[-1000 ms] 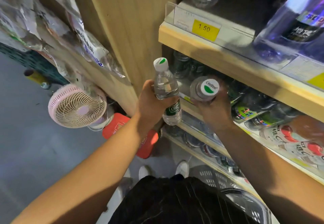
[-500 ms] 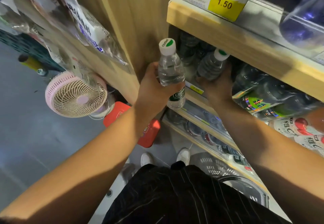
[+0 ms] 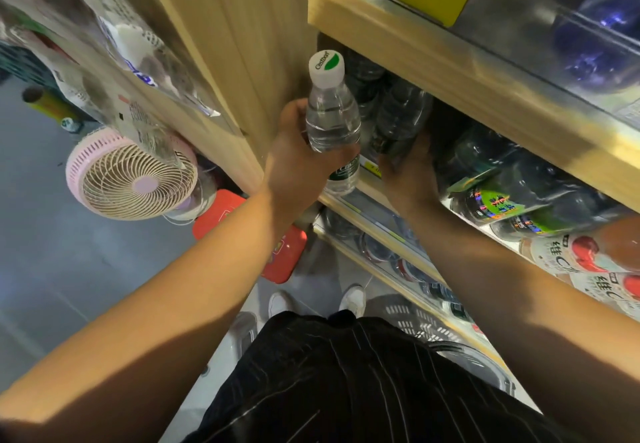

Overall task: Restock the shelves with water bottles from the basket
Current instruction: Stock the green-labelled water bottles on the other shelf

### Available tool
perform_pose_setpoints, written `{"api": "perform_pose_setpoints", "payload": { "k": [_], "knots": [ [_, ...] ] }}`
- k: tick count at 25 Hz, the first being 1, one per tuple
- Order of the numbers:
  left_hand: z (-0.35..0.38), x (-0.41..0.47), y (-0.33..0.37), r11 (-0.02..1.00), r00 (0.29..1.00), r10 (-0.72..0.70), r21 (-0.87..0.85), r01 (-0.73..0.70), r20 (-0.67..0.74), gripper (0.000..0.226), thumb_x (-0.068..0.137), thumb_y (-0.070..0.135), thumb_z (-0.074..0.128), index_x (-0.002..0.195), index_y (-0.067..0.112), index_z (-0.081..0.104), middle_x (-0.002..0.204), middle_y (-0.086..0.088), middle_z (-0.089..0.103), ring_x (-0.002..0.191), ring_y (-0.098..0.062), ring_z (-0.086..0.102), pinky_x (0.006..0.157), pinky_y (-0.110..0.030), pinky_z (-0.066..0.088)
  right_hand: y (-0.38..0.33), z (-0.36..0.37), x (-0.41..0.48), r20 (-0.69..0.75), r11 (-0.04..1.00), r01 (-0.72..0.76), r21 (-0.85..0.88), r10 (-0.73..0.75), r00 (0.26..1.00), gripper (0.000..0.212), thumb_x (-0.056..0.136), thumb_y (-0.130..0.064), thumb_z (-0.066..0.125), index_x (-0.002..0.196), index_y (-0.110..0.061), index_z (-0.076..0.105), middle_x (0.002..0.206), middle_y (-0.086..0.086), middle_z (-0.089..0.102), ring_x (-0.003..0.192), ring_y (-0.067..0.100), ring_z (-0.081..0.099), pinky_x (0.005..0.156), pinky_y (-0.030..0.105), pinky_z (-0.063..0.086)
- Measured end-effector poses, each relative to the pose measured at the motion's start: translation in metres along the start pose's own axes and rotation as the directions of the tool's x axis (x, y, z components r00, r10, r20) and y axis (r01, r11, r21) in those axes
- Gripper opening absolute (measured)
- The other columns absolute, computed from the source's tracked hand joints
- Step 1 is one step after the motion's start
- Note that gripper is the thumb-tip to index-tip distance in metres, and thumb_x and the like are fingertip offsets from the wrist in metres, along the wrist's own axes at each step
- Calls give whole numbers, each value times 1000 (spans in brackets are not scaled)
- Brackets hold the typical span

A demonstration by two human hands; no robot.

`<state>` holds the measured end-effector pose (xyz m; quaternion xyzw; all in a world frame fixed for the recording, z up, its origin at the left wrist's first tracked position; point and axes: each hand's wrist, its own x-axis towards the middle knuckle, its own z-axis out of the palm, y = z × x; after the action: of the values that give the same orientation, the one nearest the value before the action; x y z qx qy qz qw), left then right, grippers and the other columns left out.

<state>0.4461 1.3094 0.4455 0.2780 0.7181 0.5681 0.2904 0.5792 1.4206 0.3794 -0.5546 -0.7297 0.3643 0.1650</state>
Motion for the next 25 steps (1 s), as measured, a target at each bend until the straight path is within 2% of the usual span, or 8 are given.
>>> {"api": "perform_pose_setpoints", "payload": {
  "k": [2, 7, 10, 13, 16, 19, 23, 25],
  "knots": [
    [3, 0, 0, 1000, 1000, 0, -29, 0, -10, 63, 64, 18, 83, 116, 15, 48, 96, 10, 66, 89, -3, 66, 82, -27, 54, 6, 5, -2, 11, 995, -19, -95, 20, 1000, 80, 88, -43, 60, 146, -9, 16, 137, 23, 42, 120, 42, 48, 91, 46, 45],
    [13, 2, 6, 999, 998, 22, -27, -24, -64, 55, 68, 9, 83, 111, 14, 50, 89, 13, 62, 76, 8, 62, 70, -15, 51, 4, 5, 5, 18, 983, -55, -173, 59, 998, 73, 92, -39, 56, 145, -5, 18, 137, 27, 41, 116, 42, 51, 89, 44, 46],
    [18, 3, 7, 996, 993, 71, -50, -76, -96, 54, 67, 6, 81, 108, 13, 47, 90, 10, 61, 80, 1, 62, 75, -22, 54, 6, 5, 6, 23, 967, -32, -254, 39, 999, 73, 93, -42, 55, 144, -4, 20, 136, 27, 43, 118, 40, 51, 90, 44, 47],
    [24, 5, 4, 980, 988, 92, -164, -112, -126, 55, 68, -2, 78, 112, 4, 45, 98, -4, 61, 89, -13, 63, 80, -31, 56, 9, 7, 8, 18, 959, -26, -283, 32, 999, 72, 93, -44, 54, 144, -4, 21, 137, 26, 45, 119, 39, 51, 90, 42, 47],
    [30, 7, 2, 958, 977, 100, -247, -146, -190, 51, 73, -12, 74, 113, -3, 42, 94, -8, 60, 82, -8, 63, 74, -26, 54, 11, 7, 9, -1, 963, -26, -270, 27, 1000, 71, 92, -44, 55, 143, -7, 23, 135, 23, 46, 118, 38, 52, 89, 42, 50],
    [35, 8, -1, 952, 966, 74, -271, -143, -249, 55, 72, -8, 76, 114, 4, 42, 97, -8, 61, 85, -8, 64, 76, -25, 54, 12, 8, 10, 4, 966, -32, -255, 34, 999, 70, 92, -43, 55, 143, -7, 23, 137, 23, 45, 118, 39, 52, 89, 43, 49],
    [39, 11, -9, 969, 955, 158, -145, -199, -251, 64, 70, -1, 78, 122, -1, 42, 107, -5, 58, 94, -10, 61, 82, -28, 54, 13, 7, 9, 17, 969, -21, -248, 26, 1000, 70, 93, -42, 55, 145, -9, 21, 137, 23, 44, 118, 40, 52, 89, 46, 50],
    [39, 13, -10, 970, 955, 230, -41, -241, -189, 63, 71, 9, 80, 123, 11, 44, 109, 9, 56, 99, 0, 59, 86, -23, 52, 13, 7, 8, 25, 967, -21, -254, 29, 999, 69, 94, -42, 53, 146, -9, 21, 138, 23, 43, 118, 39, 51, 90, 46, 49]
  ]
}}
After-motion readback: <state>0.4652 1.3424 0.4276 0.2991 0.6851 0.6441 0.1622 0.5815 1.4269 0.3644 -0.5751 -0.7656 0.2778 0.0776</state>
